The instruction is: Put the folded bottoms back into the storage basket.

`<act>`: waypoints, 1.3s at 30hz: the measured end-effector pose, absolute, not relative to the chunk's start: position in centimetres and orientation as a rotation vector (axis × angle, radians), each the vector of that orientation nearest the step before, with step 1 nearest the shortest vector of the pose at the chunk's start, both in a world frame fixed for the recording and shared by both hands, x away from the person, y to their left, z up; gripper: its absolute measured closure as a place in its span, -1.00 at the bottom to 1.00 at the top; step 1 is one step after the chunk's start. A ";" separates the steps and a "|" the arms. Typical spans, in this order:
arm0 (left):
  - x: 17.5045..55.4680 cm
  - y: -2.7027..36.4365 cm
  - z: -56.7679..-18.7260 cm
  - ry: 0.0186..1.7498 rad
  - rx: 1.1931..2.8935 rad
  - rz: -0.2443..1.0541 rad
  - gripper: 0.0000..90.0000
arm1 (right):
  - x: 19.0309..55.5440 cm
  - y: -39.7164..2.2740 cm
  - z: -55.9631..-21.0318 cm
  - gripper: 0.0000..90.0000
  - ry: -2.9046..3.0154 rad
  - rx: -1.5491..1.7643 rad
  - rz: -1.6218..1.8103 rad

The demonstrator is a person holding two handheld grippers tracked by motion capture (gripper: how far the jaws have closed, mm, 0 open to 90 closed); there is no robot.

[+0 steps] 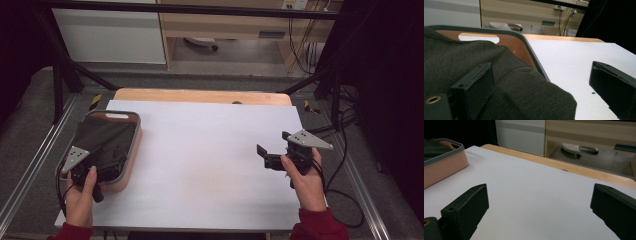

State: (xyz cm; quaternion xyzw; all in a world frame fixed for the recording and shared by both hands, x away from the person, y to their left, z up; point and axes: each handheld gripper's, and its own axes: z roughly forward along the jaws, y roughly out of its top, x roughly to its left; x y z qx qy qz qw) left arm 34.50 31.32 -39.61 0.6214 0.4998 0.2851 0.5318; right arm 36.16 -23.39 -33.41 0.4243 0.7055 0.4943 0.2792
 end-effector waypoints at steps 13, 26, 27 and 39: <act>34.5 31.5 -39.6 1.194 1.487 0.686 -0.87 | 34.8 -24.2 -37.1 -0.93 1.875 1.200 1.340; 34.5 31.4 -39.6 1.191 1.486 0.689 -0.87 | 33.3 -24.1 -39.8 -0.91 1.908 1.187 1.328; 34.5 31.4 -39.6 1.190 1.486 0.690 -0.87 | 33.2 -24.0 -40.1 -0.91 1.917 1.189 1.328; 34.4 31.0 -39.5 1.176 1.505 0.710 -0.87 | 33.3 -21.6 -42.6 -0.92 2.033 1.154 1.348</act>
